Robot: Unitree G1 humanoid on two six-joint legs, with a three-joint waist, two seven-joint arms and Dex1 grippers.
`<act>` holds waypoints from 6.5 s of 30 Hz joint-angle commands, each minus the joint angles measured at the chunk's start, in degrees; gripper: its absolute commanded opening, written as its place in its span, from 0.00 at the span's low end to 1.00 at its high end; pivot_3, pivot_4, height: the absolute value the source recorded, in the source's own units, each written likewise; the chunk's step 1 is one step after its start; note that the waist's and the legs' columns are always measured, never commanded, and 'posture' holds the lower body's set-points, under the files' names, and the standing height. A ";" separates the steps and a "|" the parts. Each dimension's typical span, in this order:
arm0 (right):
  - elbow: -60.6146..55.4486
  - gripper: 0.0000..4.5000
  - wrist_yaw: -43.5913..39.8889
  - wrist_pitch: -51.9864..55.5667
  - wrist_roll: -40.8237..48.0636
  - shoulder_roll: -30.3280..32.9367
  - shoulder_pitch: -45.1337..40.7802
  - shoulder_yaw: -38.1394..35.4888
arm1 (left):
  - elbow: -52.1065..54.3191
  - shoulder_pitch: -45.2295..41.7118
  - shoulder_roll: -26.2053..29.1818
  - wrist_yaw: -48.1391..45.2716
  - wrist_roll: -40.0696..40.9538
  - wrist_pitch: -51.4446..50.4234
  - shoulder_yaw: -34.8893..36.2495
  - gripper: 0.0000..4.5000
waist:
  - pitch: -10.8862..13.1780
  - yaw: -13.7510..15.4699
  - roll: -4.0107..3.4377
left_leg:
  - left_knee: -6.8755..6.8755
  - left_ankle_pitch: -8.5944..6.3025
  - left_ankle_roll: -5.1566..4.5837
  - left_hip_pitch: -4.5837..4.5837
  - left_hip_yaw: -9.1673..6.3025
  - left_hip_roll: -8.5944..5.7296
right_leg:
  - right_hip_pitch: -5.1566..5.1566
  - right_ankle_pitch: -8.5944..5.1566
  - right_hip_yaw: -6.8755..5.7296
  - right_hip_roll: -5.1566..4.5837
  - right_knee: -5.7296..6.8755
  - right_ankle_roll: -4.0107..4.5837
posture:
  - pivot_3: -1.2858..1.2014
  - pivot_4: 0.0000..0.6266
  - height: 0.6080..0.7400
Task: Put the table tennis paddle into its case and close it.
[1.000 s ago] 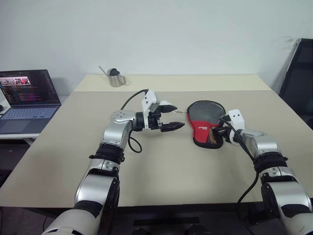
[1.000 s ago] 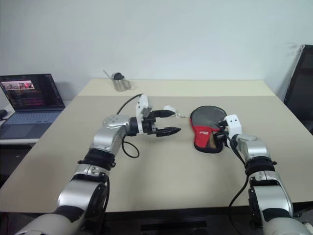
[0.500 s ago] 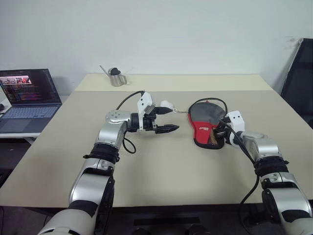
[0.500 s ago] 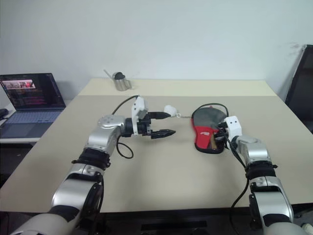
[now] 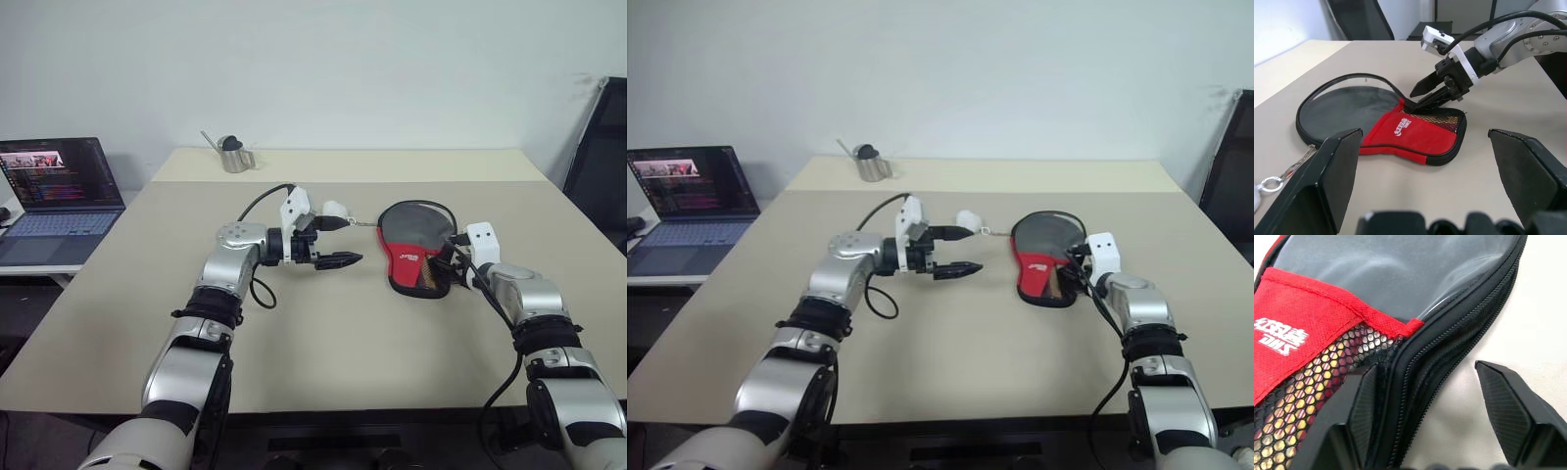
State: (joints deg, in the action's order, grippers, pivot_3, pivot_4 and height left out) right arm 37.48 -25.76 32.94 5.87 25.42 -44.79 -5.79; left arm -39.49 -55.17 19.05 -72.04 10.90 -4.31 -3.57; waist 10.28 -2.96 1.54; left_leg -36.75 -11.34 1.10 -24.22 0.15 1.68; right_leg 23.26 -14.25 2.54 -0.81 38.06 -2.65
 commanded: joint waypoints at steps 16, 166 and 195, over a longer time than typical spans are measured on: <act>17.64 0.62 -1.71 2.59 2.18 -0.51 -6.72 -3.04 | 0.52 -1.93 0.13 -0.43 0.52 1.49 -0.02 1.00 | -0.02 -0.29 0.04 | -0.03 0.00 0.00 0.15 0.01 0.02 | -0.10 0.02 0.02 0.01 0.03 -0.03 | 0.52 0.24 1.00; -56.51 0.99 11.01 15.79 9.51 -15.42 27.43 16.85 | -32.53 -12.71 -9.21 32.13 -8.67 -2.79 0.23 1.00 | -0.04 1.05 0.27 | 0.72 -0.07 0.07 0.06 -0.17 1.01 | 0.81 -0.78 -0.05 1.25 0.88 1.34 | 0.52 0.24 1.00; -54.26 1.00 10.01 7.19 7.15 -14.67 34.73 15.57 | -35.53 -10.49 -11.58 38.99 -12.04 -2.83 3.48 0.06 | -0.08 1.10 0.33 | 0.70 -0.06 0.09 0.24 -0.16 0.97 | 0.67 -0.72 -0.02 1.25 0.90 1.24 | 0.52 0.24 1.00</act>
State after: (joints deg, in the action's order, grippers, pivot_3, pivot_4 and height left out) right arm -18.15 -15.20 38.79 12.21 10.79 -10.12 11.03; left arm -74.84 -65.94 7.72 -33.13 -0.65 -7.12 -0.42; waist 10.20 -1.86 1.87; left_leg -36.05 -11.40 1.20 -23.89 -0.02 2.66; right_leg 23.82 -14.97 2.51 0.43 38.95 -1.41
